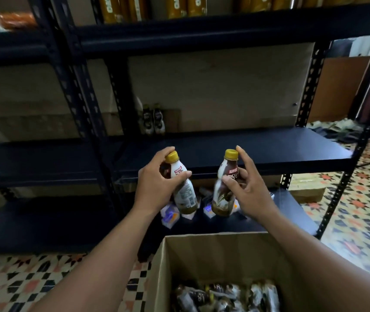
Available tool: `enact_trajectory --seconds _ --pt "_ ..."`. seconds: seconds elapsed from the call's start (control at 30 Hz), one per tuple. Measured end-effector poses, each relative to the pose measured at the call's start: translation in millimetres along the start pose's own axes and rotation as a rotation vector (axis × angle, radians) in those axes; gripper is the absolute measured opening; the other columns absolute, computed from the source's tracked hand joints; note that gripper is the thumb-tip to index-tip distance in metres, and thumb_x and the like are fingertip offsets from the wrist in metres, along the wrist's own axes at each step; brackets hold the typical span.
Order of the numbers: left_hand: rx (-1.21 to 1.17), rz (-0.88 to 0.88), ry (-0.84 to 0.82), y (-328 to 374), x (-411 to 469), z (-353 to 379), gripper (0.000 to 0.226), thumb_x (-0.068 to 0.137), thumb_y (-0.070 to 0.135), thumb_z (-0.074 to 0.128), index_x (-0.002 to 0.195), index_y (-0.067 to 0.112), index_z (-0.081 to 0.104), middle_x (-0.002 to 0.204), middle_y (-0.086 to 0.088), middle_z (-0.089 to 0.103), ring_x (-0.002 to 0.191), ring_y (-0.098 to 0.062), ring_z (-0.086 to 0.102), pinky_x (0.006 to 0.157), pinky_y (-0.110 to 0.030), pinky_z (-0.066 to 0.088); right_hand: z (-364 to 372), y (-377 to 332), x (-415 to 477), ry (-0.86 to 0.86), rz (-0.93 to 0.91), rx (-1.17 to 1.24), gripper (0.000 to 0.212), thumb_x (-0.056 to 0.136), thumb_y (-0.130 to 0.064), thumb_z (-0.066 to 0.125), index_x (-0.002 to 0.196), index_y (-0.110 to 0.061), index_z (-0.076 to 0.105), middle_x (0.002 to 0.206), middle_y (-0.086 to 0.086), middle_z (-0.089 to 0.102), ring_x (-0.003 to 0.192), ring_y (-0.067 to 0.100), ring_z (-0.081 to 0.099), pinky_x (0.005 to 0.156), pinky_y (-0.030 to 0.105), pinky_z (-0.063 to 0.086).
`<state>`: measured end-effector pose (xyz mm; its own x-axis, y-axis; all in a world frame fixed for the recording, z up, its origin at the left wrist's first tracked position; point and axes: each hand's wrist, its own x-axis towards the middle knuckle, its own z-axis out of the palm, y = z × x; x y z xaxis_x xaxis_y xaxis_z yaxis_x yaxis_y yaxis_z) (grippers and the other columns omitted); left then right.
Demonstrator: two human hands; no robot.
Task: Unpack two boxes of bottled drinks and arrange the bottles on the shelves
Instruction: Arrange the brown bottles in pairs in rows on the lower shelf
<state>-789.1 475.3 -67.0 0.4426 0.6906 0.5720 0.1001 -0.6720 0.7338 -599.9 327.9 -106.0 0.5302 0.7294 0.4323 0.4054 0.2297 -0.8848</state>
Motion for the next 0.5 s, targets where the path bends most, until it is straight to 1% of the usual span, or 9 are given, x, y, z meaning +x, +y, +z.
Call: enact_trajectory --seconds 0.07,0.13,0.23,0.3,0.37,0.43,0.5 --pt "0.037 0.034 0.004 -2.0 21.7 -0.6 0.065 0.072 0.033 0.091 0.130 0.032 0.062 0.105 0.023 0.063 0.099 0.014 0.058 0.082 -0.002 0.042 3.7 -1.1 23.5 -0.007 -0.016 -0.011 0.080 0.100 -0.010 0.064 0.152 -0.056 0.024 0.111 0.003 0.072 0.099 0.025 0.071 0.097 0.045 0.057" --pt "0.075 0.055 0.004 -4.3 46.3 -0.5 0.065 0.074 0.035 0.089 0.132 0.033 0.061 0.108 0.019 0.064 0.101 0.004 0.060 0.082 -0.001 0.040 7.2 -1.0 51.1 -0.011 -0.020 -0.044 0.081 0.101 -0.013 0.063 0.154 -0.056 0.020 0.111 0.004 0.071 0.099 0.028 0.070 0.099 0.050 0.055" --pt "0.107 0.083 0.018 -12.0 86.8 1.4 0.065 0.077 0.036 0.087 0.135 0.035 0.058 0.117 0.012 0.064 0.107 -0.006 0.058 0.086 -0.005 0.042 13.8 0.3 96.2 -0.029 -0.031 -0.136 0.081 0.101 -0.022 0.062 0.155 -0.058 0.014 0.116 -0.008 0.069 0.105 0.018 0.069 0.102 0.053 0.052" --pt "0.117 0.102 0.018 -20.3 114.2 4.8 0.064 0.078 0.036 0.086 0.136 0.035 0.057 0.120 0.013 0.063 0.111 -0.008 0.059 0.093 -0.018 0.049 20.6 0.2 125.7 -0.049 -0.037 -0.172 0.081 0.103 -0.023 0.060 0.157 -0.055 0.009 0.121 -0.015 0.065 0.112 0.012 0.066 0.106 0.050 0.051" --pt "0.105 0.104 0.011 -30.6 139.5 10.8 0.064 0.079 0.033 0.086 0.136 0.034 0.057 0.120 0.013 0.063 0.107 -0.007 0.061 0.093 -0.027 0.054 28.0 1.0 152.3 -0.060 -0.045 -0.189 0.082 0.104 -0.020 0.058 0.158 -0.053 0.005 0.128 -0.022 0.059 0.119 0.007 0.061 0.111 0.045 0.047" --pt "0.100 0.097 0.006 -44.3 161.1 19.2 0.065 0.079 0.032 0.086 0.138 0.034 0.056 0.122 0.013 0.062 0.107 -0.007 0.061 0.093 -0.030 0.055 34.6 7.4 176.9 -0.063 -0.065 -0.210 0.082 0.105 -0.018 0.056 0.158 -0.055 0.005 0.128 -0.024 0.055 0.119 0.003 0.058 0.112 0.040 0.046" --pt "0.096 0.072 0.005 -61.5 179.0 28.8 0.067 0.080 0.031 0.085 0.140 0.033 0.056 0.123 0.014 0.060 0.110 -0.008 0.059 0.095 -0.027 0.052 41.8 20.7 197.8 -0.073 -0.074 -0.226 0.080 0.105 -0.017 0.054 0.155 -0.059 0.007 0.124 -0.019 0.060 0.113 0.003 0.061 0.108 0.039 0.048"
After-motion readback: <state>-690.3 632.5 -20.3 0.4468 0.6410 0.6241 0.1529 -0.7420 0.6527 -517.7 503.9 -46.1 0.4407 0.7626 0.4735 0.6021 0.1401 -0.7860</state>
